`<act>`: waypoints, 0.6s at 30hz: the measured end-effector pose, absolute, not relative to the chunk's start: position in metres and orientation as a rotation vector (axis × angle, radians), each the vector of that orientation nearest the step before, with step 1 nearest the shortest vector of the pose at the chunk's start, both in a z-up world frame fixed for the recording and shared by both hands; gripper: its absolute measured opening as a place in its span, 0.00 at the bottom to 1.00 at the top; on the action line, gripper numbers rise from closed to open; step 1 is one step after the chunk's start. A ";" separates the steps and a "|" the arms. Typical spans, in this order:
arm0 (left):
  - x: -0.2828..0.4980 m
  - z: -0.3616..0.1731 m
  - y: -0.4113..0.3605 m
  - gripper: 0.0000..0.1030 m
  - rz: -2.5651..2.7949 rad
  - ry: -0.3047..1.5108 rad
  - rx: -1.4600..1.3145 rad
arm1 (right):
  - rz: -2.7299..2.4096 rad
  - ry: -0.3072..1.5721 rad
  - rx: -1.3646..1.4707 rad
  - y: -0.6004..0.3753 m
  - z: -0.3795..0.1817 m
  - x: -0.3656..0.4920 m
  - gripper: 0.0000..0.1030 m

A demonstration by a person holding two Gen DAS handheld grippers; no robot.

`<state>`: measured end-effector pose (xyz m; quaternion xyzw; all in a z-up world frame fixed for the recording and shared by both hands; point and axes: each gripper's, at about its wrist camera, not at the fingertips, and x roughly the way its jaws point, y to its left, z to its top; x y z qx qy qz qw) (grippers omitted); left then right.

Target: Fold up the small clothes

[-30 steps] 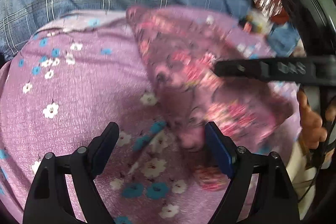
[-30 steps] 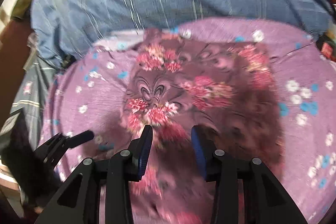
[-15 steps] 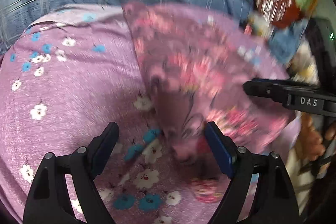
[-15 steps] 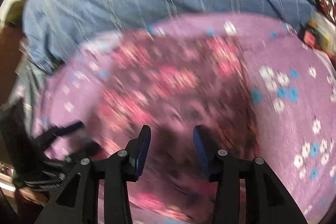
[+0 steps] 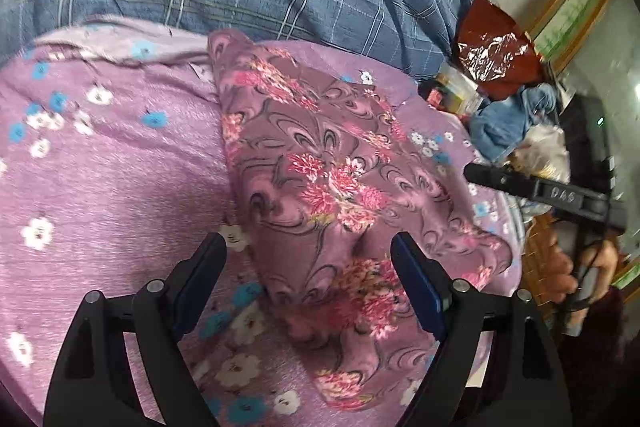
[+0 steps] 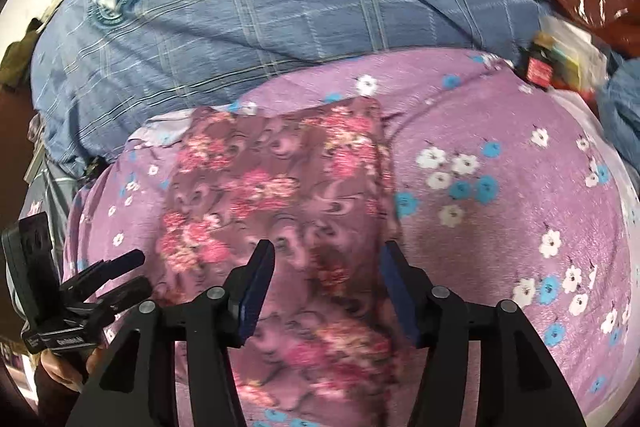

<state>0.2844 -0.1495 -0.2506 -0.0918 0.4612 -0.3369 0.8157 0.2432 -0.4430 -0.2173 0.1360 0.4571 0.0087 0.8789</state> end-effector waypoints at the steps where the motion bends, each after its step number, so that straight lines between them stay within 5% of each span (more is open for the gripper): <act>1: 0.287 -0.253 -0.150 0.83 -0.726 0.993 -0.212 | 0.030 0.975 0.288 -0.448 -0.222 0.246 0.61; 12: 0.302 -0.265 -0.147 0.84 -0.803 1.074 -0.381 | 0.068 1.047 0.403 -0.477 -0.256 0.271 0.62; 18: 0.305 -0.271 -0.152 0.84 -0.785 1.084 -0.361 | -0.063 0.990 0.195 -0.456 -0.239 0.273 0.62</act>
